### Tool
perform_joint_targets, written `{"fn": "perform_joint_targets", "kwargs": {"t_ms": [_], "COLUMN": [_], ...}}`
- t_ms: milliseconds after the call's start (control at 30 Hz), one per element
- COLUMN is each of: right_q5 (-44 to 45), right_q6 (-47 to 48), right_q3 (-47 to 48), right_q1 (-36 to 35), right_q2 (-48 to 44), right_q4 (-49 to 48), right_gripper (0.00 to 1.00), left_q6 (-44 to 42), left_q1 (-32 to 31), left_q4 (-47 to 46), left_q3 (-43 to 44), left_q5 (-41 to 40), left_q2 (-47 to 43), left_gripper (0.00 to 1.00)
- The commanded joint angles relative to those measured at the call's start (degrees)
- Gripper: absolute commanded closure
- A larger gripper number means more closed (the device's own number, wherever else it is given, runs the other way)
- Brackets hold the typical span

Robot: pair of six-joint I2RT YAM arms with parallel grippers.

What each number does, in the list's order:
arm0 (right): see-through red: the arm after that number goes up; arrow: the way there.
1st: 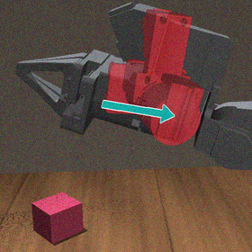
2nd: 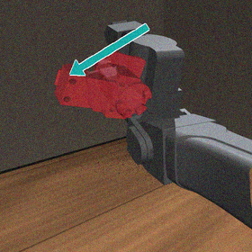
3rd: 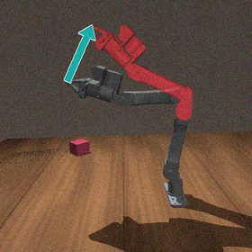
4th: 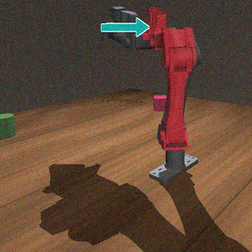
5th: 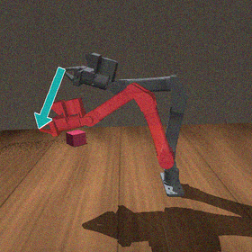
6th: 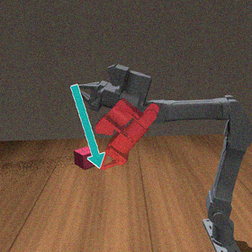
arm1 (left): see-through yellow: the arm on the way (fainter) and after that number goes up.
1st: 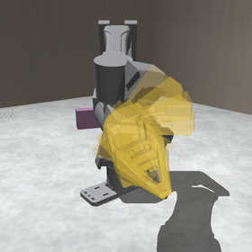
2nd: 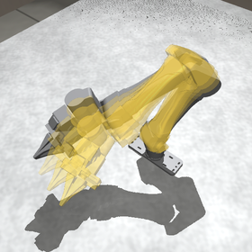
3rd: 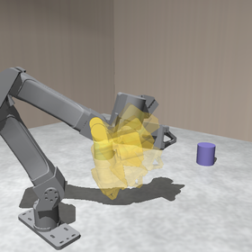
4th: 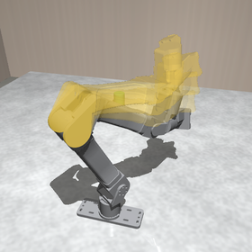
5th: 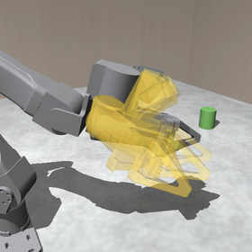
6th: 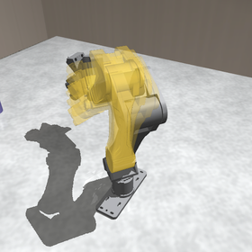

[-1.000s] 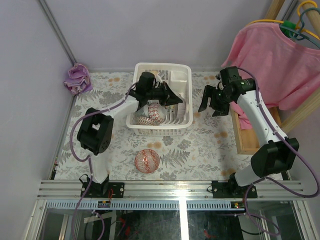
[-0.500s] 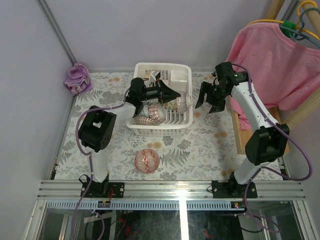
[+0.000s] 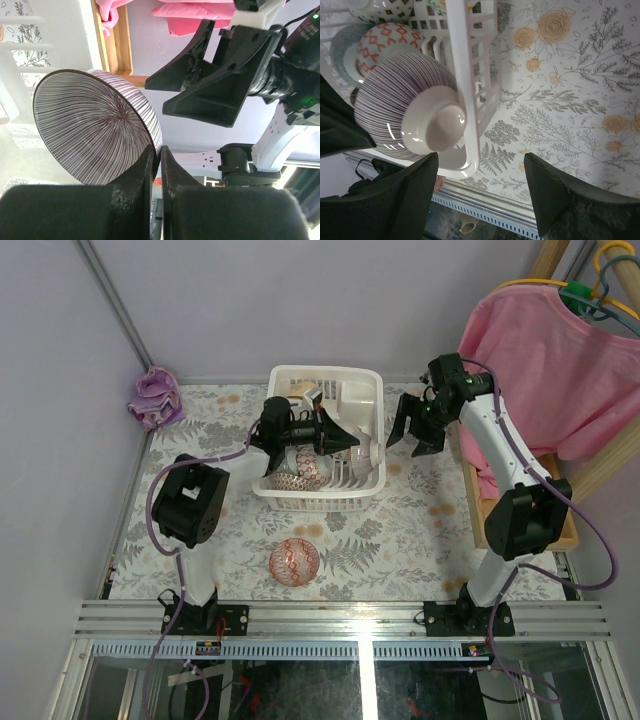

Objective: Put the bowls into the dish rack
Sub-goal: Adjust the bowl in the dish rack.

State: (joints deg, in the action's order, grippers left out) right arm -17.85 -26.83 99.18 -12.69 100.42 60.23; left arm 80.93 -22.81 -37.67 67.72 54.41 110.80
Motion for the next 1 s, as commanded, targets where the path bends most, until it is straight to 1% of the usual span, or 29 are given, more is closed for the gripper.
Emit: {"fn": "perform_joint_targets", "kwargs": {"t_ms": [0, 133, 200, 300, 367, 600, 700, 867, 967], "right_q5": [-4.00, -2.84, -2.40, -2.64, -3.16, -3.26, -3.01, -2.47, -2.22], "right_q6": [0.31, 2.29, 2.71, 2.75, 2.87, 3.28, 3.28, 3.28, 3.28], "right_q3": [6.74, 12.11, 13.69, 14.44, 14.88, 15.98, 15.48, 14.63, 15.03], "right_q1": [-0.34, -3.47, -5.63, -7.40, -8.11, -9.25, -9.61, -10.26, -10.48], "right_q2": [1.10, 1.38, 1.84, 2.96, 3.61, 5.26, 5.63, 6.12, 6.51], "right_q4": [1.82, 2.16, 2.56, 2.48, 2.32, 2.82, 3.04, 2.96, 3.08], "right_gripper": [0.25, 0.26, 0.28, 0.32, 0.39, 0.46, 0.46, 0.46, 0.46], "left_q6": [-6.31, -6.35, -6.46, -6.40, -6.37, -4.82, -4.55, -0.25, 2.89], "left_q1": [0.47, 0.52, 0.52, 0.73, 1.08, 2.39, 2.52, 2.52, 2.26], "left_q4": [6.92, 7.01, 7.28, 7.24, 7.17, 5.00, 4.39, -3.06, -7.89], "left_q3": [0.59, 0.41, 0.37, -0.04, -0.50, -2.85, -3.41, -5.03, -4.59], "left_q5": [-0.18, -0.35, -0.38, -0.36, -0.48, -0.87, -0.97, -1.71, -2.34], "left_q2": [-0.60, -1.14, -1.37, -1.73, -2.19, -3.64, -3.45, -1.45, 0.00], "left_gripper": [1.00, 1.00, 1.00, 1.00, 1.00, 1.00, 1.00, 1.00, 1.00]}}
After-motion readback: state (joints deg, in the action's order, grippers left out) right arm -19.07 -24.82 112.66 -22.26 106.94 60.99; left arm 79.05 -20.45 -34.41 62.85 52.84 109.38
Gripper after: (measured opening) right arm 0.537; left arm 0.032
